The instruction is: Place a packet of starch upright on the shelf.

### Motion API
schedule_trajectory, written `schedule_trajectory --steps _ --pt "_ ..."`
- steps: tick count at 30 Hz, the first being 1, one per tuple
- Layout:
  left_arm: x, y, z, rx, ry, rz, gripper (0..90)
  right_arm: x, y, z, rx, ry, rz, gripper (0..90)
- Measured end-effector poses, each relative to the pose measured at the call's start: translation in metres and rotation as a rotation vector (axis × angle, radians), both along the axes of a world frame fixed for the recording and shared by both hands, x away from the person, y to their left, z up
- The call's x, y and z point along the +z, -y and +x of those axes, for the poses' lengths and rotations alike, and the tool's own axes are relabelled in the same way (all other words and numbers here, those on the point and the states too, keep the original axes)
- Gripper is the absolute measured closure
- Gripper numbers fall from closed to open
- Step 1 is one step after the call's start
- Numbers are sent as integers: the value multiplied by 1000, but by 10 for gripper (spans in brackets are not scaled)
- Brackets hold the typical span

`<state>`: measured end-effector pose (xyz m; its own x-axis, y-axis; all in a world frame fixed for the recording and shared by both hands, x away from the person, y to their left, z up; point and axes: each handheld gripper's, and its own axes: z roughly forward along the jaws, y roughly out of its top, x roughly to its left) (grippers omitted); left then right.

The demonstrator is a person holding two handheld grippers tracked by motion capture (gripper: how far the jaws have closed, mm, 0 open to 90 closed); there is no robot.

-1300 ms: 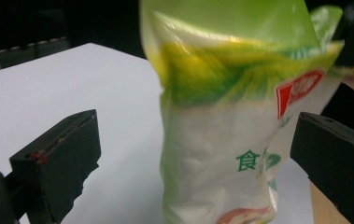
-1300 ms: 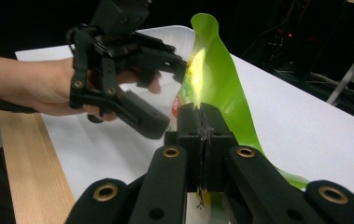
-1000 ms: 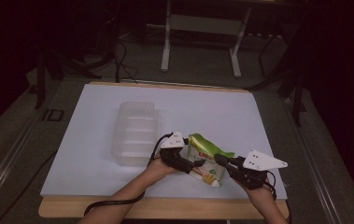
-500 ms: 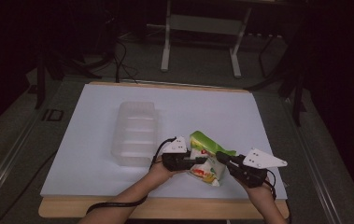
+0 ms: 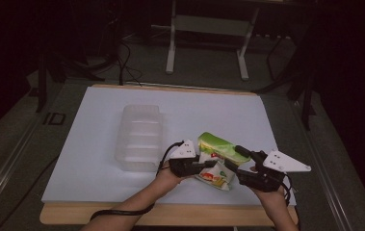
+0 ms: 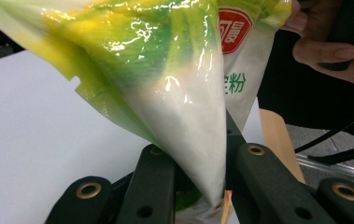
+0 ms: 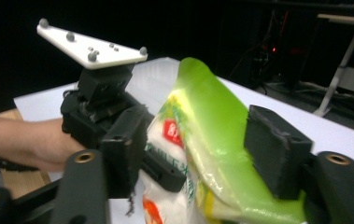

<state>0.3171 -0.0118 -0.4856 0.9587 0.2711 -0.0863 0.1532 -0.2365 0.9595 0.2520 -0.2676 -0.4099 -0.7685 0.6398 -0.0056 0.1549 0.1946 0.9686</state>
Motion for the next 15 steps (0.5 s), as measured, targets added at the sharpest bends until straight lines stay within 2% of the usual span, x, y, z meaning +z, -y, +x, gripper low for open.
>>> schedule_trajectory --steps 3,4,5,6,7,8,10,12,15 --pt "8 4 -3 -3 11 -3 819 7 7 -2 11 12 58 216" --pt "8 4 -3 -3 11 -3 820 7 7 -2 11 12 58 216" --pt "14 5 -4 -3 20 -13 820 9 9 -2 13 17 75 165" --pt "18 6 -5 -3 25 -15 819 13 13 -5 -8 44 79 133" --pt "22 6 -5 0 32 -19 819 15 15 -6 -21 56 73 118" --pt "26 6 -6 1 35 -24 819 18 18 -8 -36 65 88 118" --pt "34 6 -5 10 39 -31 819 23 24 -11 -40 67 147 118" --pt "43 5 -4 24 54 -33 819 29 30 -15 -52 90 174 119" --pt "57 1 -2 39 62 -45 819 36 37 -17 -79 119 183 129"
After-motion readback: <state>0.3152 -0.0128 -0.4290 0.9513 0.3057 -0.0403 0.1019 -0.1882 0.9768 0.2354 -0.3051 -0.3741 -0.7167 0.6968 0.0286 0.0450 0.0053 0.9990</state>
